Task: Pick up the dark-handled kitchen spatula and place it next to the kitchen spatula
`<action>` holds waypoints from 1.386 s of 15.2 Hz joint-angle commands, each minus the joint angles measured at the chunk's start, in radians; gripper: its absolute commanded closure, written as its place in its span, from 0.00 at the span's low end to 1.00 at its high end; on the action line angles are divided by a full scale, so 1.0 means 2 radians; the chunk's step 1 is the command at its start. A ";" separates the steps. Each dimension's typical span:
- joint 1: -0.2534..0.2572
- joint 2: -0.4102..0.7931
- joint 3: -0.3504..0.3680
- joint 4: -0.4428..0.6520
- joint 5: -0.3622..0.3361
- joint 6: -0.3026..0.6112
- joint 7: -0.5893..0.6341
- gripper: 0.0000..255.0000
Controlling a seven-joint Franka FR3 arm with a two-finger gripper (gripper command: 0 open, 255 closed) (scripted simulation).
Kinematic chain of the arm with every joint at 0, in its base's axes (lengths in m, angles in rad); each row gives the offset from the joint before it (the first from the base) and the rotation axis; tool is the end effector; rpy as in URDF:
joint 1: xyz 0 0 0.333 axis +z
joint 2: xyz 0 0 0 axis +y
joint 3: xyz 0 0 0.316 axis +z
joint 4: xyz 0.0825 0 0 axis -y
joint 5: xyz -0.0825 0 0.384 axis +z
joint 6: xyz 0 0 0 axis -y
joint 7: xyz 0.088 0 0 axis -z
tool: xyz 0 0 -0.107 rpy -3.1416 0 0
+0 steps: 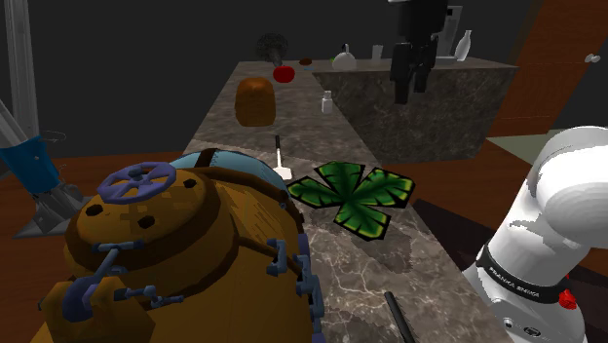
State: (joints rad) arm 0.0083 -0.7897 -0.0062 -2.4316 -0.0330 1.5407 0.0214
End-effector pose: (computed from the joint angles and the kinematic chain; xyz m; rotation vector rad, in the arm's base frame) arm 0.2993 -0.0034 0.5538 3.1076 -0.0257 -0.1568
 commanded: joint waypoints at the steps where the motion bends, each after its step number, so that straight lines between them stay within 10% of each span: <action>1: 0.000 0.000 0.000 0.000 0.000 0.000 0.000 0.00; 21: -0.038 0.333 0.105 0.108 0.015 0.277 0.311 0.00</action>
State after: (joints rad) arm -0.0641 -0.1667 0.1953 -2.2378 0.0064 2.0676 0.6041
